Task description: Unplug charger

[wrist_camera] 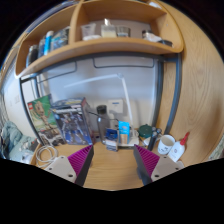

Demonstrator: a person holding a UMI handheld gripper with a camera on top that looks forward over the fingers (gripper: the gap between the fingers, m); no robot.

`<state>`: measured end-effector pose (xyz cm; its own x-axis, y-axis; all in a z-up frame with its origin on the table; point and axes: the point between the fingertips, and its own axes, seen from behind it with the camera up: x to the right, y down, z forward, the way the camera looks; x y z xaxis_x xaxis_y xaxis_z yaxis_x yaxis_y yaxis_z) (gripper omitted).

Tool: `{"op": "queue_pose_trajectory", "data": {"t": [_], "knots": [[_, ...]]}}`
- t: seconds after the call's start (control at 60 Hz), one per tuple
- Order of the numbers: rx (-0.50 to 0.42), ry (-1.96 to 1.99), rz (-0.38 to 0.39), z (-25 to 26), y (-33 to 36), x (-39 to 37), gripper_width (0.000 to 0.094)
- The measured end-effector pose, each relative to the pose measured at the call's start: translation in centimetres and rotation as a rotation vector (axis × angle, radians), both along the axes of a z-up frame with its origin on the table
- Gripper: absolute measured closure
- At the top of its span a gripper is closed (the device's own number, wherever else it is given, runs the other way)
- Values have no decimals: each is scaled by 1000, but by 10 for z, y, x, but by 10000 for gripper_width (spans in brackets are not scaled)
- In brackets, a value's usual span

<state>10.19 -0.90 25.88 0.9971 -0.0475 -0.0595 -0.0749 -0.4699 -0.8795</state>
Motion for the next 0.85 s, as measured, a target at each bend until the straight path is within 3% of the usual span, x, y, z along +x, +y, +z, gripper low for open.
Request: {"op": "queue_pose_trajectory", "data": {"t": [0.167,0.367,0.85], "knots": [[76,-7,15,13,-45,-66,123],[41,-3,33,-8,-89,-119,124],[46,-15,40,-22,-127,-164,126]]}}
